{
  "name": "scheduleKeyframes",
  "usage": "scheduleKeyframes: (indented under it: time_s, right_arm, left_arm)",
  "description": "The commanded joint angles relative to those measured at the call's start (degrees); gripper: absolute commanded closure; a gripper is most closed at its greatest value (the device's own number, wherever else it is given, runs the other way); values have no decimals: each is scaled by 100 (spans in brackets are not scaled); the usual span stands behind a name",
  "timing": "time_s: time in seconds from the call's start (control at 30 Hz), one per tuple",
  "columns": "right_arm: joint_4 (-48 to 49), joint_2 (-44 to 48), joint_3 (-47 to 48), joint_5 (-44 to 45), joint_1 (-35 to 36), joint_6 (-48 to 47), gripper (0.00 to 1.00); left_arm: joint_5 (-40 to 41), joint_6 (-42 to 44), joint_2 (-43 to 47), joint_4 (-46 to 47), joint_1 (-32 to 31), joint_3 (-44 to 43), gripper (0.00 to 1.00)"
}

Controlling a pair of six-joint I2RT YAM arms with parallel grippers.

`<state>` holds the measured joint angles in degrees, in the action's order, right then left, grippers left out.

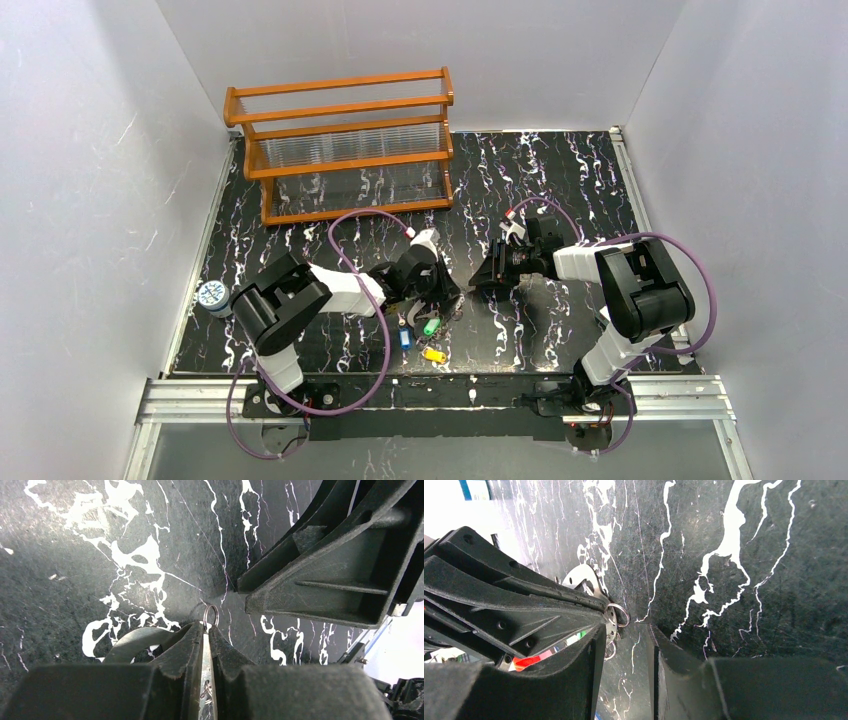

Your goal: Put the keys on the keyring

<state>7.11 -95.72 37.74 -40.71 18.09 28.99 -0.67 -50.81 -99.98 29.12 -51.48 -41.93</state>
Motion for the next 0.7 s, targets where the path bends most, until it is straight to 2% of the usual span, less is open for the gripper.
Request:
scheduleKeyframes:
  time_s: [0.0, 0.13, 0.3, 0.67]
  right_arm:
    - [-465, -47, 66, 270, 28, -245, 56]
    - [-468, -17, 84, 244, 28, -260, 55]
    - [-483, -8, 94, 244, 28, -271, 55]
    - [-522, 4, 67, 267, 28, -323, 55]
  left_arm:
    - [221, 361, 8, -482, 18, -205, 92]
    - [84, 631, 32, -519, 24, -354, 90]
    - [-239, 730, -133, -567, 29, -571, 77]
    - [-351, 695, -422, -662, 53, -727, 76]
